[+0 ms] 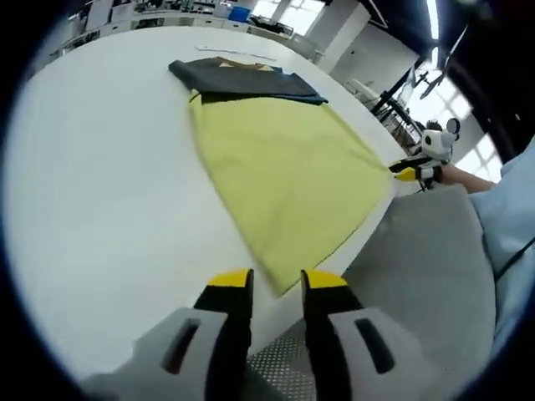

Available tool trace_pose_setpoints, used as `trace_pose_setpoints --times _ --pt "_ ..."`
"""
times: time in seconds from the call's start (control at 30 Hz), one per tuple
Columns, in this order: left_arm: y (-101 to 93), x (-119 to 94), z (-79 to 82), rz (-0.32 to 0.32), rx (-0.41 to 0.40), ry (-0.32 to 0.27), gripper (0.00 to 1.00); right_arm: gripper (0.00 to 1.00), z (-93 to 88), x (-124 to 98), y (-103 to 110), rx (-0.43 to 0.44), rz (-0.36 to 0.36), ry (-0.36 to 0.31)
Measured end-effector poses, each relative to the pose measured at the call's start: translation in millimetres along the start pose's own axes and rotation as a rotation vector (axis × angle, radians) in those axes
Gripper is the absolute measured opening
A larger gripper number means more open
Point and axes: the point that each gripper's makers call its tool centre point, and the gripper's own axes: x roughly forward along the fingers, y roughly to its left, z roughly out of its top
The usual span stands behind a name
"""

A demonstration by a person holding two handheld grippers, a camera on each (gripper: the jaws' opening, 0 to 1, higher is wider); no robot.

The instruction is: Fold the garment on the visible template until the final outline fits inside the template.

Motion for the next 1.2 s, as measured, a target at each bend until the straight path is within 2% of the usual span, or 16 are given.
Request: trace_pose_setpoints --times 0.07,0.1,0.17,0.3,0.4,0.6,0.83,1.07,1.2 --pt "1.6 0.9 0.5 -0.008 -0.046 -0.010 0.13 0.09 -1.2 1.9 -3.4 0.026 -0.009 0.002" --pt "4.5 1.1 1.3 -0.007 -0.099 -0.017 0.12 0.05 -1.0 2.2 -5.5 0.026 -0.016 0.000" --pt "6.8 1.8 2.0 -0.014 -0.111 -0.018 0.09 0.00 -0.3 4.2 -8.0 0.050 -0.027 0.001" --pt "8.5 6.3 -1.0 -0.003 -0.072 0.004 0.01 0.00 0.7 5.9 -6.5 0.063 -0.027 0.014" --pt "9.7 6.4 -1.1 -0.007 -0.085 0.007 0.00 0.00 -0.9 2.7 -3.2 0.057 -0.020 0.027" --pt "8.4 1.5 -6.5 -0.027 -0.097 0.022 0.00 0.00 -0.9 -8.7 3.2 0.111 0.013 0.014" --pt "-11.8 -6.2 -17.7 -0.077 -0.101 0.073 0.00 0.00 -12.7 -18.7 12.6 0.146 0.029 0.031" --pt "-23.3 -7.1 -36.0 -0.095 -0.096 0.162 0.00 0.00 -31.6 -21.3 18.7 0.181 0.037 0.062" --pt "-23.6 -9.1 -34.5 -0.099 -0.101 0.164 0.00 0.00 -27.2 -25.3 21.0 0.200 0.042 0.048"
